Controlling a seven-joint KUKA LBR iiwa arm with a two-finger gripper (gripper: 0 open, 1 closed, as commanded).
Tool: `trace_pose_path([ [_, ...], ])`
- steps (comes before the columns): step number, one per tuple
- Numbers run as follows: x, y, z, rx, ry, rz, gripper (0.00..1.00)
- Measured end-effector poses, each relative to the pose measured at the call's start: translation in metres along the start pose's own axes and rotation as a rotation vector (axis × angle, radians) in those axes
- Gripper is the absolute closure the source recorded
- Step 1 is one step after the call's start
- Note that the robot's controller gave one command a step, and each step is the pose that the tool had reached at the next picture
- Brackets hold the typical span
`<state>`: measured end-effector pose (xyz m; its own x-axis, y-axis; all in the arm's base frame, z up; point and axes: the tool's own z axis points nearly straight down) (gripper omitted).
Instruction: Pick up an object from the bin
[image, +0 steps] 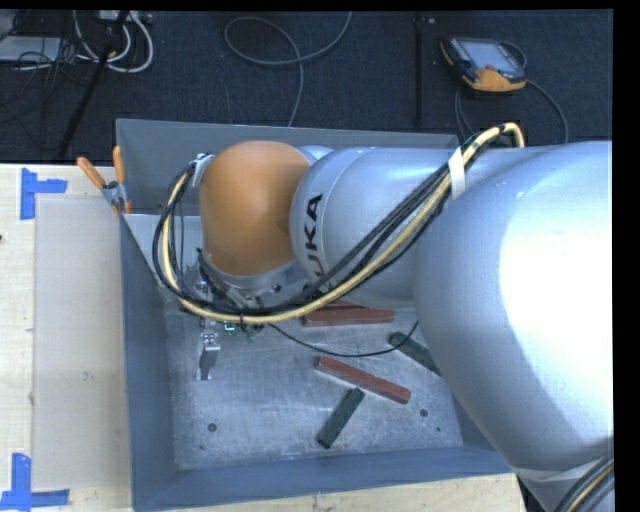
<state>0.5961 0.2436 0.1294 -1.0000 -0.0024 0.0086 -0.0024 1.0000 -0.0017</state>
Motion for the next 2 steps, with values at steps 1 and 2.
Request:
trace_pose_path([
  [1, -0.002, -0.001, -0.004, -0.002, -0.007, 0.004, 0.0],
  [2, 0.003, -0.004, 0.057, -0.005, -0.011, 0.052, 1.0],
])
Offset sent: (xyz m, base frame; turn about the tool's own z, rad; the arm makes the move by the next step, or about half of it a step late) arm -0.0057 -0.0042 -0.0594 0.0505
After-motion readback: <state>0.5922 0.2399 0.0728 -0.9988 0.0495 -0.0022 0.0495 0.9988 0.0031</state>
